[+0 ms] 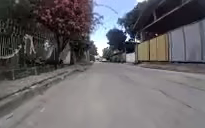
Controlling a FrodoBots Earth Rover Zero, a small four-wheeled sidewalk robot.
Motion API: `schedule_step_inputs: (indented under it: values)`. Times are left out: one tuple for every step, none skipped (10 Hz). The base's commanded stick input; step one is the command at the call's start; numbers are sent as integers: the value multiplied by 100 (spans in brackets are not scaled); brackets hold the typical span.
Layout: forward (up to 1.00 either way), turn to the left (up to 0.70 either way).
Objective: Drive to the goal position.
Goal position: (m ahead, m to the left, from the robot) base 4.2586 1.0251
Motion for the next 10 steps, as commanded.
schedule_step_inputs:
  values:
    - [85,0]
    - [85,0]
    - [85,0]
    - [85,0]
    - [85,0]
    - [85,0]
    - [85,0]
    - [85,0]
    - [85,0]
    - [85,0]
